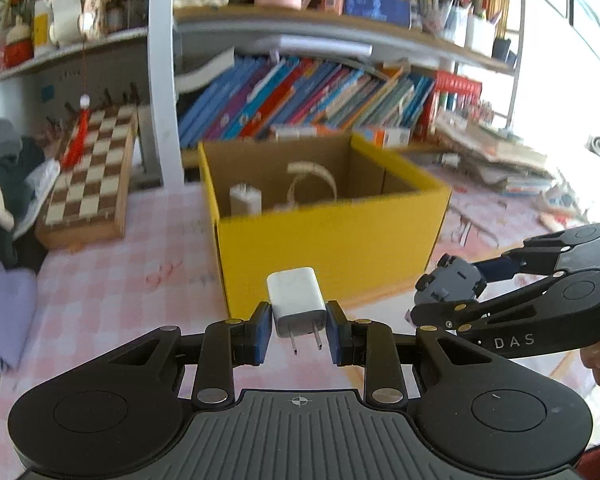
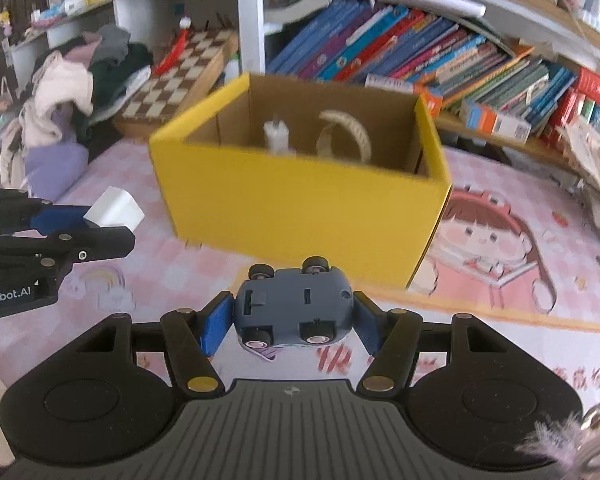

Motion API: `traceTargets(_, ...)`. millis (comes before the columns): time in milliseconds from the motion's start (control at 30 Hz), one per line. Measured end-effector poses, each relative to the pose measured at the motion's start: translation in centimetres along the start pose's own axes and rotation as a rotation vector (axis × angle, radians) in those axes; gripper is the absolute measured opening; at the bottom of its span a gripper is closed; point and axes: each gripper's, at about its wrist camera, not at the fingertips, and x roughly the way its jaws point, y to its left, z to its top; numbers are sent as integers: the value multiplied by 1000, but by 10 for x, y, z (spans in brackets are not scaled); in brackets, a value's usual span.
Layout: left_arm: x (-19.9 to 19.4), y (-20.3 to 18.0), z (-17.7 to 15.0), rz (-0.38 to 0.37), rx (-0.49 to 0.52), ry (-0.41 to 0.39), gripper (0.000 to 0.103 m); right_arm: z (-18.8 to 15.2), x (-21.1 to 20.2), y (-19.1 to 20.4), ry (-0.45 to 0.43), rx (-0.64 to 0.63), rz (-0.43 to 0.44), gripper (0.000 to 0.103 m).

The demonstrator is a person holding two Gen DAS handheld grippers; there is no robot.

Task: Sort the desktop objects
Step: 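Lift and carry the charger and grey car over the yellow box with both tools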

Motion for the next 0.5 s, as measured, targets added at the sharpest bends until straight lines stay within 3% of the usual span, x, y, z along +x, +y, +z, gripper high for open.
traceTargets(300, 4, 0, 51, -36, 30, -136, 27, 47, -17, -11, -113, -58, -21, 61)
traceTargets(500, 21, 2, 77, -30, 79, -176, 27, 81, -11, -20, -168, -98, -42, 61)
